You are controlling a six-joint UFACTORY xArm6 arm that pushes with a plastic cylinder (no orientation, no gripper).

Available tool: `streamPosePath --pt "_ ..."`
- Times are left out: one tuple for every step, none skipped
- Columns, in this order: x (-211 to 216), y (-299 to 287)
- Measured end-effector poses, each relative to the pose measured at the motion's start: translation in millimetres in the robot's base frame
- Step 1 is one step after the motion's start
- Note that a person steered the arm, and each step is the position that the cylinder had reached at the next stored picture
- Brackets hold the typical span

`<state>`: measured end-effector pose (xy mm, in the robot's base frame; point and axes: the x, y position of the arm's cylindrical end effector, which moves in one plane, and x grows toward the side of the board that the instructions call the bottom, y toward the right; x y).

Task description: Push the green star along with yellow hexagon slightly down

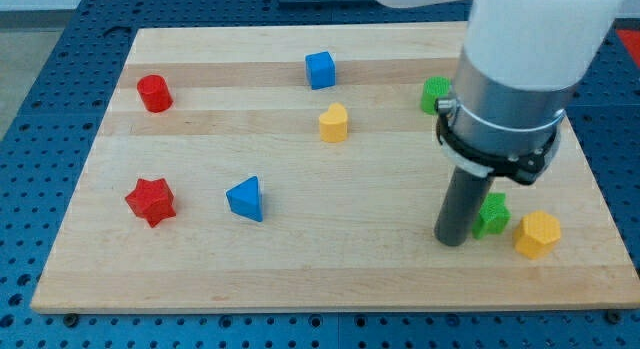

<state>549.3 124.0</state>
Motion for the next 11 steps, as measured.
streamPosePath --pt "-19.8 9.0" --pt "-23.5 35.0" --pt "-23.5 37.7" --pt "-32.1 -6.1" --pt "-64.8 -8.0" --pt "-86.0 11.0" --pt "-83.5 34.5" --pt "-66.0 34.5" --pt "-52.8 34.5" --pt "-32.4 34.5" --pt "-25.8 32.0"
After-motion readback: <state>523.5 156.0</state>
